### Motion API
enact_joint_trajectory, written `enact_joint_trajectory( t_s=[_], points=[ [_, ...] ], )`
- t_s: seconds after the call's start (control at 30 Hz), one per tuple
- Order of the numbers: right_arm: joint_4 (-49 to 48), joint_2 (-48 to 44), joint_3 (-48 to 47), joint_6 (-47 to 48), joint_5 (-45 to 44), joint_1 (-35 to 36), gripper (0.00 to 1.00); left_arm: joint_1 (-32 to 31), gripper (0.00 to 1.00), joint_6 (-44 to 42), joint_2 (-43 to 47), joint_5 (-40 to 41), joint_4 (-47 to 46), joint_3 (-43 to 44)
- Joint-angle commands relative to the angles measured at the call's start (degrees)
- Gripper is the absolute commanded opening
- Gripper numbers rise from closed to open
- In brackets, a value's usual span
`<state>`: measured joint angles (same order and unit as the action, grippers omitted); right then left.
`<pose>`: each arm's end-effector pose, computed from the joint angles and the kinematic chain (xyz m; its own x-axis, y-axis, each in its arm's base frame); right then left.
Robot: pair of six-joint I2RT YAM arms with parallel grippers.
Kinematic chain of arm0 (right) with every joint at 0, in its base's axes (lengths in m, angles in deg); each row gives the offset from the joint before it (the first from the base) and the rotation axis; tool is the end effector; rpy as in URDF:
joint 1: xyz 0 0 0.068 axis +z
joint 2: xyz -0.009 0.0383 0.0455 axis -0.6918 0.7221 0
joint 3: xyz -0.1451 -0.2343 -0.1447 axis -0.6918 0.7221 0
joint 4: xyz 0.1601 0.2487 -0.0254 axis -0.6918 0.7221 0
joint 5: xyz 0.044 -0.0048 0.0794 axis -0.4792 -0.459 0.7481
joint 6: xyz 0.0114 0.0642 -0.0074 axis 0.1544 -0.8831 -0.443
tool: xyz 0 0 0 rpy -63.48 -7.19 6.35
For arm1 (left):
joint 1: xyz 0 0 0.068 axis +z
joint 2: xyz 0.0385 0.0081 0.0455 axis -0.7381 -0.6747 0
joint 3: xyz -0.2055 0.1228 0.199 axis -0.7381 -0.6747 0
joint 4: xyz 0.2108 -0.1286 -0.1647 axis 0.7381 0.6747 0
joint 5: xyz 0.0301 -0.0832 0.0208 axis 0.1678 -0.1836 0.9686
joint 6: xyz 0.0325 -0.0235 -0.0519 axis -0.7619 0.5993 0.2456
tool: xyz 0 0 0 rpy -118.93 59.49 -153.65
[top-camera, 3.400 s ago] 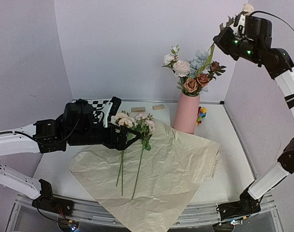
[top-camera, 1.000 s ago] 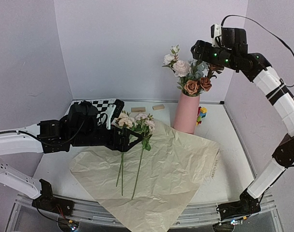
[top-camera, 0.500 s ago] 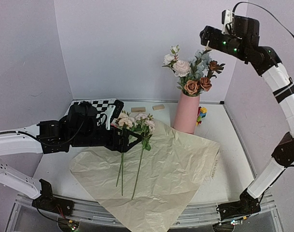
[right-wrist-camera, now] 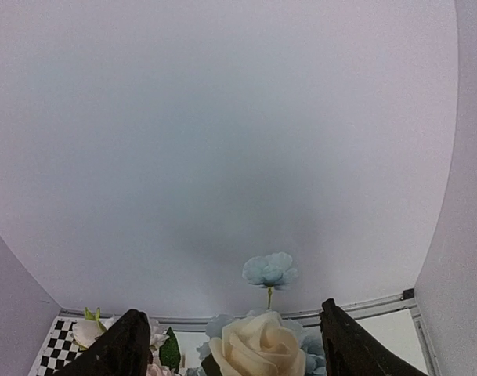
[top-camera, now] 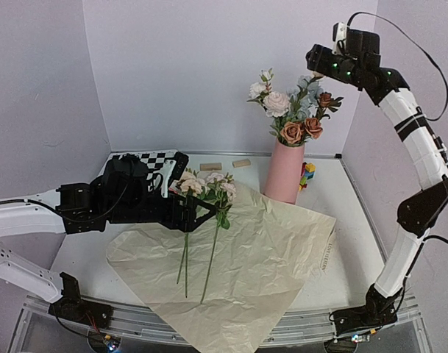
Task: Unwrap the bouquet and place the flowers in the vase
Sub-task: Insert the fake flower into the vase.
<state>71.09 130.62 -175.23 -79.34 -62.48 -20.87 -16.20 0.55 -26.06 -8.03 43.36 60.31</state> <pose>0.3976 0.1541 0.6265 0.1923 0.3491 -0.9172 -0.2123 0.9273 0.3084 0.1357 -0.2734 0.3402 -0.5992 0.0798 -0.7966 0.6804 0.5751 -0.4543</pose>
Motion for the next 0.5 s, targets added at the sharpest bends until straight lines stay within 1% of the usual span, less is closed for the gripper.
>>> enact_joint_trajectory(
  t_s=[0.0, 0.17, 0.23, 0.33, 0.47],
  points=[
    [-2.1, 1.6, -0.58, -1.61, 8.29, -0.09, 0.71, -0.22, 0.94, 0.52, 0.18, -0.69, -1.33, 0.5],
    [-2.31, -0.64, 6.07, -2.52, 12.07, -0.12, 0.63, -0.21, 0.94, 0.69, 0.48, -0.45, -1.38, 0.0],
    [-2.45, -1.58, 8.79, -2.49, 13.42, -0.09, 0.62, -0.22, 0.94, 0.7, 0.42, -0.49, -1.42, -0.11],
    [-3.05, -3.26, 12.65, -1.87, 12.96, -0.11, 0.62, -0.23, 0.94, 0.7, 0.22, -0.63, -1.4, 0.01],
    [-3.12, -5.17, 13.35, -1.12, 11.78, -0.12, 0.61, -0.22, 0.94, 0.7, -0.19, -0.85, -1.37, 0.43]
  ],
)
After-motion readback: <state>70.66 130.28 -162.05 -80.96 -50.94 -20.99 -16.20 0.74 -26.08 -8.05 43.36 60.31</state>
